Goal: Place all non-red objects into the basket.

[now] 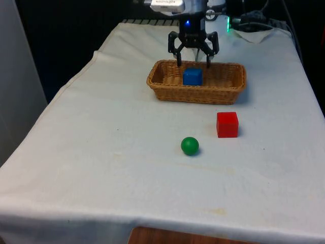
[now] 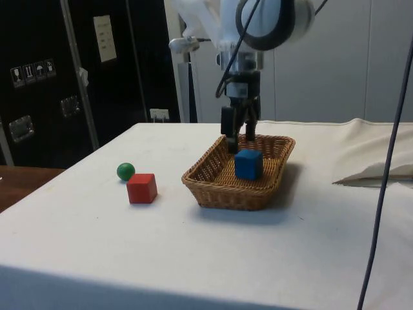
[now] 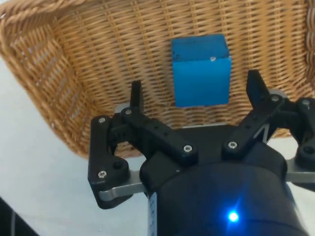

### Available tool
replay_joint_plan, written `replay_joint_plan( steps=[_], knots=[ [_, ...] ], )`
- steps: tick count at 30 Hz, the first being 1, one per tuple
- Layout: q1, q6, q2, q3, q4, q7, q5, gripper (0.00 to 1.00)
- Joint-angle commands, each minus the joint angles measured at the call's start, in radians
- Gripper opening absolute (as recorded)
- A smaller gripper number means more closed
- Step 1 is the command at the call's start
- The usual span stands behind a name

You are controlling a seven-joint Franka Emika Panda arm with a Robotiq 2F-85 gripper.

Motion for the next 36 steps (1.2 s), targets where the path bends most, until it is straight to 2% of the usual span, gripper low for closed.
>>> replay_joint_plan(
  steps=[1,5,6,9,16,22,23,24,31,33,34,36],
  knots=[
    [-0.001,-0.014,-0.011,-0.004,0.001,0.012,-0.023,1.00],
    [0.001,-0.058,-0.046,0.002,0.011,0.012,-0.028,1.00],
    [0.000,-0.048,-0.048,0.001,0.005,0.000,-0.012,1.00],
    [0.002,-0.095,-0.063,0.010,0.028,0.008,-0.031,1.00],
    [0.004,-0.141,-0.075,0.024,0.059,-0.005,-0.023,1.00],
    [0.006,-0.190,-0.072,0.042,0.108,-0.015,-0.017,1.00],
    [0.003,-0.185,-0.073,0.042,0.106,-0.013,-0.020,1.00],
    [0.007,-0.203,-0.069,0.047,0.123,-0.016,-0.016,1.00],
    [0.010,-0.235,-0.052,0.064,0.172,-0.020,-0.014,1.00],
    [0.006,-0.230,-0.056,0.064,0.169,-0.017,-0.020,1.00],
    [0.011,-0.242,-0.038,0.072,0.194,-0.020,-0.012,1.00],
    [0.012,-0.243,-0.027,0.078,0.208,-0.021,-0.011,1.00]
  ],
)
